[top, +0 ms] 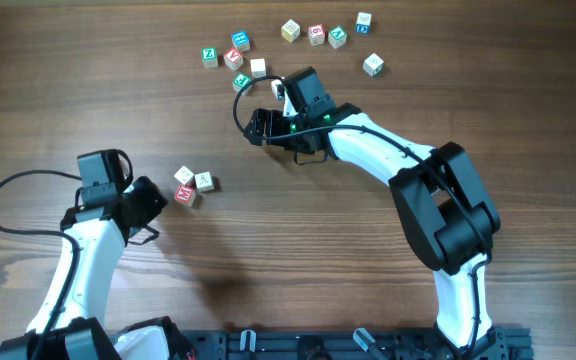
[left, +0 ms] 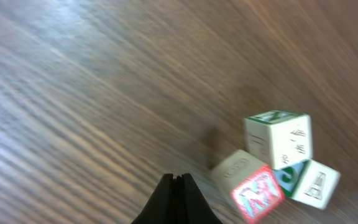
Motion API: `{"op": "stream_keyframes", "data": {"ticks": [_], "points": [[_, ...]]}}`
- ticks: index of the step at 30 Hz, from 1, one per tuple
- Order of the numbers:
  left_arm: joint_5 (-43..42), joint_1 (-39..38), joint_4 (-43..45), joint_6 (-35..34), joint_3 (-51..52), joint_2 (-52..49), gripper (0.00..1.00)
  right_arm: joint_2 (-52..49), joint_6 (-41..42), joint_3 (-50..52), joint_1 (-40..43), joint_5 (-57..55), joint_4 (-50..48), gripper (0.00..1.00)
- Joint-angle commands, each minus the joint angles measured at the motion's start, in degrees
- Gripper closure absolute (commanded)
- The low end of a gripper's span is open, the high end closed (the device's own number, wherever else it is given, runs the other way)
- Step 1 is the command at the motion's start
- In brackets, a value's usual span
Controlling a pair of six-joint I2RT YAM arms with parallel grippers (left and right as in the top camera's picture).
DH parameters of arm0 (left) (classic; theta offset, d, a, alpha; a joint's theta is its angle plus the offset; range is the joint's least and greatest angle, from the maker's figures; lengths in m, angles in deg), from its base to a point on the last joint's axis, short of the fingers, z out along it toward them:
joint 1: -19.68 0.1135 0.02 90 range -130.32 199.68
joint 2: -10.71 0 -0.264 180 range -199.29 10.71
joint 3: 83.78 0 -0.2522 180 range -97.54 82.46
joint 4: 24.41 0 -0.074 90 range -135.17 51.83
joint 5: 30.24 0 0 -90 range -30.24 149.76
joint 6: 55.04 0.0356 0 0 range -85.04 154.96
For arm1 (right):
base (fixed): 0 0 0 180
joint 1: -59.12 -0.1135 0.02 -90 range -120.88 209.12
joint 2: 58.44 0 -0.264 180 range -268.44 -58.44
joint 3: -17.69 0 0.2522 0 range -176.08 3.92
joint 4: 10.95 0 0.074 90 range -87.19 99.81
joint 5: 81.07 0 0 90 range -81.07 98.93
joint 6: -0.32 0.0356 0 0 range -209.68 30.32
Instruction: Form a circle
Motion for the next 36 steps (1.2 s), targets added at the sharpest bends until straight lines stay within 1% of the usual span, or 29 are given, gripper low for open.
{"op": "stream_keyframes", "data": {"ticks": [1, 12, 16, 20, 26, 36], "points": [[-6.8, 0.26, 1.05, 3.85, -0.57, -0.26, 0.96, -4.02, 1.62, 3.04, 1.05, -5.46, 1.77, 0.01], [-9.07, 0.26, 3.26, 3.82, -0.39, -0.28, 0.96, -4.02, 1.44, 3.04, 1.05, -5.7, 1.97, 0.01], [-9.07, 0.26, 6.25, 3.76, 1.31, -0.37, 0.96, -4.02, 1.44, 3.04, 1.05, -5.7, 1.95, 0.01], [-9.03, 0.26, 7.21, 3.65, 1.57, -0.44, 0.96, -4.02, 1.44, 3.04, 1.05, -5.68, 1.97, 0.01], [-8.85, 0.26, 9.64, 3.61, 1.92, -4.28, 0.96, -4.02, 1.44, 3.04, 1.05, -5.7, 2.03, 0.0], [-10.21, 0.2, 9.64, 3.41, 1.92, -4.61, 0.96, -4.02, 1.44, 3.04, 1.05, -5.7, 2.01, 0.01]]}}
